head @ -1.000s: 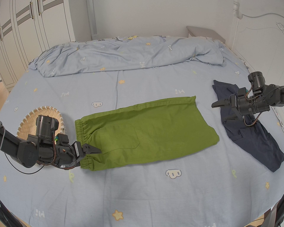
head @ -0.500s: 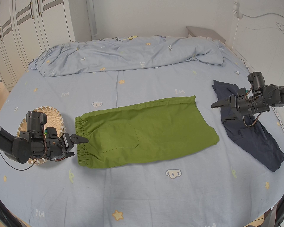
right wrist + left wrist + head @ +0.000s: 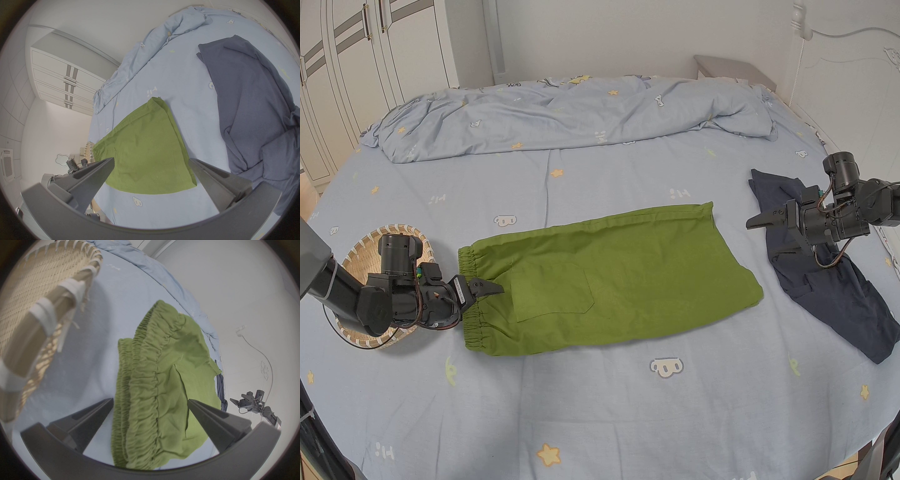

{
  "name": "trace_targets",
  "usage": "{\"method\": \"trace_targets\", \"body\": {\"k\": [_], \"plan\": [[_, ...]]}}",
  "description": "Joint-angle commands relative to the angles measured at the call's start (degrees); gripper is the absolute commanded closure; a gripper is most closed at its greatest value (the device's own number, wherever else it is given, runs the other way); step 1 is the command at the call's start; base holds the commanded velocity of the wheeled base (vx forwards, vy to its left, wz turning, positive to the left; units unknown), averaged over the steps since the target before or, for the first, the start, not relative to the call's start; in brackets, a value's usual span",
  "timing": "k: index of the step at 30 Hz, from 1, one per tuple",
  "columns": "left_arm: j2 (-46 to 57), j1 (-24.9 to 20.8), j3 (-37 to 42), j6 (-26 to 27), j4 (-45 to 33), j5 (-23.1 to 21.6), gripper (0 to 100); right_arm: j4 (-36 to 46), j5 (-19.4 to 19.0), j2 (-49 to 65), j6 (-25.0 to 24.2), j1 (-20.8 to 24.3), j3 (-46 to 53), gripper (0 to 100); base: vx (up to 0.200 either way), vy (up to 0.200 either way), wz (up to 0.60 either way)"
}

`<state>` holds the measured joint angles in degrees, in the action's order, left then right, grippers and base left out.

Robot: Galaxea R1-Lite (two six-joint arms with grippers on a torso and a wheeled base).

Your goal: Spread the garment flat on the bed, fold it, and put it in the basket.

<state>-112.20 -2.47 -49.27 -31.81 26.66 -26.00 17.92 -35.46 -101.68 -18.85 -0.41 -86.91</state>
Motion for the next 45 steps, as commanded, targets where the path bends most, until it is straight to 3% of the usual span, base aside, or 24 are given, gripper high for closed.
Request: {"method": "trace_targets", "body": {"k": [1, 10, 11, 15, 24, 45], "plan": [[-5.1, -1.1, -3.3, 0.0, 0.4, 0.0, 0, 0.0, 0.0, -0.2, 0.0, 0.2, 0.0, 0, 0.0, 0.0, 0.0], [-6.2, -0.6, -5.4, -1.8, 0.4, -3.1, 0, 0.0, -0.1, -0.4, 0.1, -0.1, 0.7, 0, 0.0, 0.0, 0.0], [-6.0, -0.4, -5.4, -1.9, 0.4, -3.4, 100, 0.0, -0.2, -0.4, 0.1, -0.4, 0.7, 0, 0.0, 0.0, 0.0], [-6.0, -0.2, -5.6, -1.9, 0.4, -3.8, 100, 0.2, -0.3, -3.3, 0.3, -0.6, 0.3, 0, 0.0, 0.0, 0.0], [-4.0, -0.2, -5.6, -2.3, 0.4, -3.8, 100, 2.3, -0.1, -9.1, 5.6, 0.2, 0.2, 0, 0.0, 0.0, 0.0], [-2.9, -0.2, -5.3, -3.3, 0.4, -3.6, 100, 2.6, 0.2, -12.8, 5.8, 1.7, 0.4, 0, 0.0, 0.0, 0.0]]}}
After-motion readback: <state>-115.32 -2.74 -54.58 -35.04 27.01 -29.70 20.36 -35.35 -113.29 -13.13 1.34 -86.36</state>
